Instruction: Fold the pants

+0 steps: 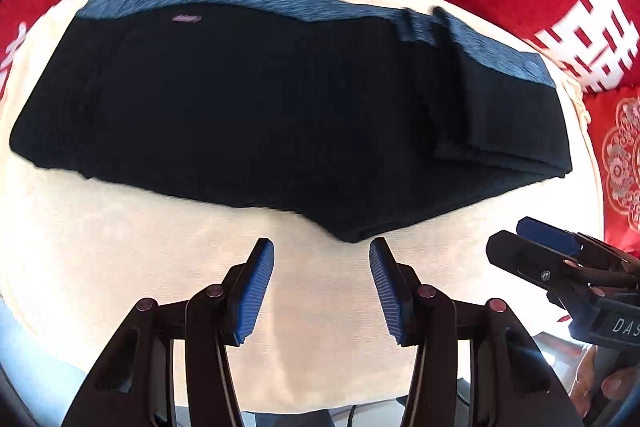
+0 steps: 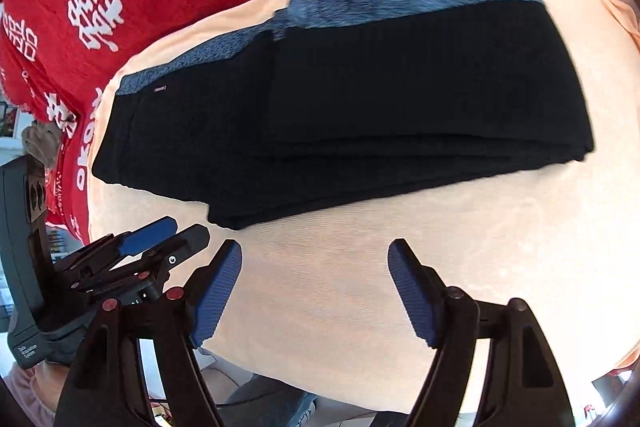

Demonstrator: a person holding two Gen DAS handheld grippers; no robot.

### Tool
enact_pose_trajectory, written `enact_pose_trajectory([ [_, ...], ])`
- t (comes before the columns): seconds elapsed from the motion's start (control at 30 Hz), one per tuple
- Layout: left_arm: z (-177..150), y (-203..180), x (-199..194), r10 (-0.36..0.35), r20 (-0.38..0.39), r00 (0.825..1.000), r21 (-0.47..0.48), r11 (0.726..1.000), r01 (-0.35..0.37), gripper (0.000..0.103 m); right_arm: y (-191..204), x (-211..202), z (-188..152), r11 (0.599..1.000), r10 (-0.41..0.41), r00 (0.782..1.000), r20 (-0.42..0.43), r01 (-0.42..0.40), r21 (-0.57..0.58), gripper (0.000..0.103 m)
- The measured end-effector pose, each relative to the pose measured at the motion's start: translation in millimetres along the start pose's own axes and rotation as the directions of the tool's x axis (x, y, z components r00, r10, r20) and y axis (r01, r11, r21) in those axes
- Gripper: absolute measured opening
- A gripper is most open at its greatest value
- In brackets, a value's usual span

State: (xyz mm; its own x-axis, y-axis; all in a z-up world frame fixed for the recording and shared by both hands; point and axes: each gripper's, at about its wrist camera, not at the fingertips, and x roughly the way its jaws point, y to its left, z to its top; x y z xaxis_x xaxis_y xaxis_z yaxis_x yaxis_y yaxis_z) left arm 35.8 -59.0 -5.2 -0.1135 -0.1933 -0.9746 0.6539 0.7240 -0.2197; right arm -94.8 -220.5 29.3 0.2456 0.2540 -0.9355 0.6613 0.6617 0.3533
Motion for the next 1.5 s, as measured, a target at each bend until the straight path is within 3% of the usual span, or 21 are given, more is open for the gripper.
enact_pose_trajectory([
  [0.2,1,61,-6,0.006,0.017,1.000,-0.108,0.994,-0.004,0.051,54,26,13,0.994,-0.043,0.999,-0.030,0.040,-0.098,0.079],
  [0.37,2,105,-13,-0.001,0.057,0.998,-0.192,0.981,0.012,0.051,77,58,25,0.982,-0.097,0.993,-0.067,0.085,-0.170,0.079],
  [0.5,2,133,-17,-0.003,0.086,0.996,-0.257,0.966,0.025,0.051,84,73,27,0.970,-0.126,0.989,-0.083,0.106,-0.217,0.091],
  [0.67,-5,164,-28,0.016,0.150,0.989,-0.308,0.951,0.031,0.051,92,78,22,0.953,-0.168,0.982,-0.083,0.141,-0.267,0.094],
  [0.8,-3,198,-28,-0.023,0.228,0.973,-0.417,0.901,0.119,0.051,90,78,22,0.960,-0.158,0.984,-0.085,0.134,-0.244,0.095],
  [0.9,1,217,-18,-0.110,0.274,0.955,-0.449,0.864,0.228,0.051,89,78,22,0.961,-0.156,0.984,-0.088,0.131,-0.242,0.096],
  [1.0,1,229,-11,-0.245,0.358,0.901,-0.465,0.790,0.400,0.051,87,75,24,0.957,-0.165,0.982,-0.087,0.138,-0.255,0.096],
  [1.1,5,238,-5,-0.292,0.401,0.868,-0.469,0.749,0.468,0.051,90,76,22,0.953,-0.170,0.982,-0.084,0.142,-0.266,0.096],
  [1.17,8,242,2,-0.298,0.413,0.861,-0.482,0.730,0.484,0.051,93,79,22,0.952,-0.174,0.981,-0.083,0.145,-0.269,0.097],
  [1.27,14,242,7,-0.299,0.450,0.841,-0.476,0.717,0.510,0.051,98,84,21,0.952,-0.173,0.981,-0.083,0.145,-0.270,0.098],
  [1.37,22,239,3,-0.294,0.442,0.848,-0.476,0.724,0.499,0.056,99,85,22,0.950,-0.174,0.981,-0.082,0.145,-0.275,0.098],
  [1.43,26,235,-2,-0.301,0.449,0.841,-0.467,0.723,0.508,0.060,99,86,23,0.950,-0.174,0.982,-0.081,0.145,-0.277,0.098],
  [1.5,32,227,-10,-0.282,0.464,0.840,-0.446,0.745,0.496,0.060,99,88,24,0.949,-0.175,0.981,-0.080,0.147,-0.279,0.098],
])
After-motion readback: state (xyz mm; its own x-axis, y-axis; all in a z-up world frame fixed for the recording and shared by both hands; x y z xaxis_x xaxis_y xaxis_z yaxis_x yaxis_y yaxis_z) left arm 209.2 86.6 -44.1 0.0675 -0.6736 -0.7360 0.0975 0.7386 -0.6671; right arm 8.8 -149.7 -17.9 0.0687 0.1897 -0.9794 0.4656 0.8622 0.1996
